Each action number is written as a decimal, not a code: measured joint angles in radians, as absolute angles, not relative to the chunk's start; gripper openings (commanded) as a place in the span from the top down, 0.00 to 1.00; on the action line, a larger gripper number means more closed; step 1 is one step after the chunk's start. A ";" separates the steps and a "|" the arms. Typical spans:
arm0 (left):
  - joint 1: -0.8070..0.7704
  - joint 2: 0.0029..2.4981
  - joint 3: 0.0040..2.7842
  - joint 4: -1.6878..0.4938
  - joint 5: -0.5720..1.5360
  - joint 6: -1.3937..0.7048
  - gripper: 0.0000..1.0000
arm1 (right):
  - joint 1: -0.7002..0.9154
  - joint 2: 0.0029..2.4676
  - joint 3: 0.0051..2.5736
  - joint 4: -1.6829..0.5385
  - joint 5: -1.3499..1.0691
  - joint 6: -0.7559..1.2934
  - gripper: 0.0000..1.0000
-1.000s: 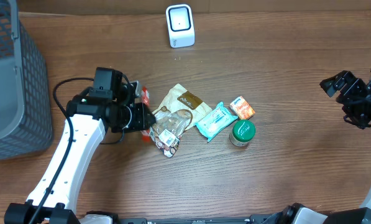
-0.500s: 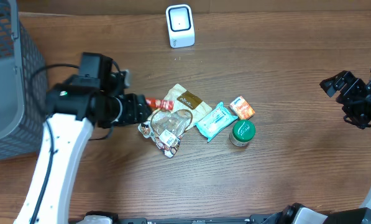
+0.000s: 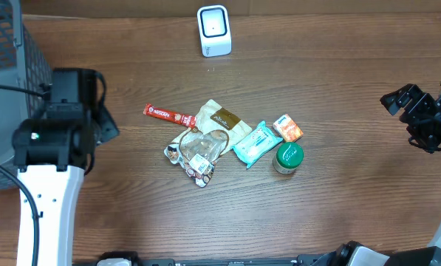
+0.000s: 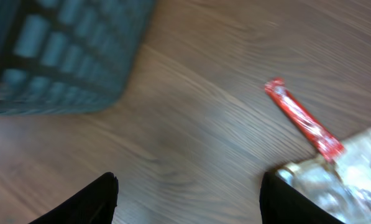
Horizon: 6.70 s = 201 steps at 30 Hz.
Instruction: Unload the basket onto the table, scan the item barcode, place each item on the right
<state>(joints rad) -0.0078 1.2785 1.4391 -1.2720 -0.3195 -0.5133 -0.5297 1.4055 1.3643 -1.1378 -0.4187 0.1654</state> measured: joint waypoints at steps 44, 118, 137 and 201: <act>0.360 1.296 1.439 -1.135 0.000 -0.356 0.12 | -0.530 1.406 1.364 -1.138 -0.419 0.165 0.00; 0.450 1.879 1.954 -1.024 0.246 0.342 0.96 | -0.530 1.406 1.364 -1.138 -0.419 0.165 0.00; 0.480 1.880 1.954 -1.000 0.225 0.286 0.93 | -0.530 1.406 1.364 -1.138 -0.419 0.165 0.00; 0.374 1.740 2.003 -1.470 0.434 -0.182 0.00 | -0.530 1.406 1.364 -1.138 -0.419 0.165 0.00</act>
<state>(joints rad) 0.3740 1.7401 2.0033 -1.4700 0.4339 -0.1818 -0.5297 1.4055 1.3643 -1.1381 -0.4187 0.1654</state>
